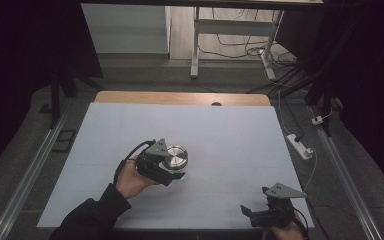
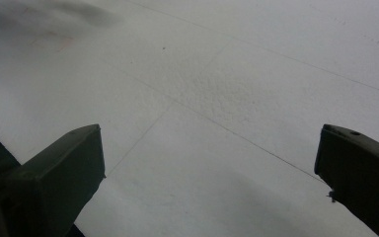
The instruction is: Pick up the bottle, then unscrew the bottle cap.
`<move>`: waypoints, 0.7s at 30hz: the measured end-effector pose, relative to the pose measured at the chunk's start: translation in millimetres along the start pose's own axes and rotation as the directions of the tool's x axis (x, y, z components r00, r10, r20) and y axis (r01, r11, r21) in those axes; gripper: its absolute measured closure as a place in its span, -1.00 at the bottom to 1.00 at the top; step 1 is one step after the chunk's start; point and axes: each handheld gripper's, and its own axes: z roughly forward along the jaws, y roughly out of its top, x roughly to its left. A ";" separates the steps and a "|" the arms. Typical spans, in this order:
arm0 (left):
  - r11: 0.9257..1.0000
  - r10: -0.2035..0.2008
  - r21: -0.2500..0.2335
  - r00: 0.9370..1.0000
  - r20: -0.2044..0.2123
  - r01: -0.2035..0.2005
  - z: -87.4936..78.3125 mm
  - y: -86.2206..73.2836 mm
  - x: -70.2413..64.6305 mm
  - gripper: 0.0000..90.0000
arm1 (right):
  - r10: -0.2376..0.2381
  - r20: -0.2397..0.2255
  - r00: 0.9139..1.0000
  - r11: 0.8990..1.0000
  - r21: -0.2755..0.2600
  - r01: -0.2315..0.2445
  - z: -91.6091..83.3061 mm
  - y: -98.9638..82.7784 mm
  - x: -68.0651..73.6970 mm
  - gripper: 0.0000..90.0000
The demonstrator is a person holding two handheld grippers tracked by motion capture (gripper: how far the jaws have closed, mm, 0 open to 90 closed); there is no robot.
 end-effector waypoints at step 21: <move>1.000 0.001 -0.008 1.000 0.004 -0.001 6.2 10.1 0.2 -0.67 | 0.052 0.002 0.999 0.998 -0.025 -0.052 -4.3 1.8 -1.3 -1.00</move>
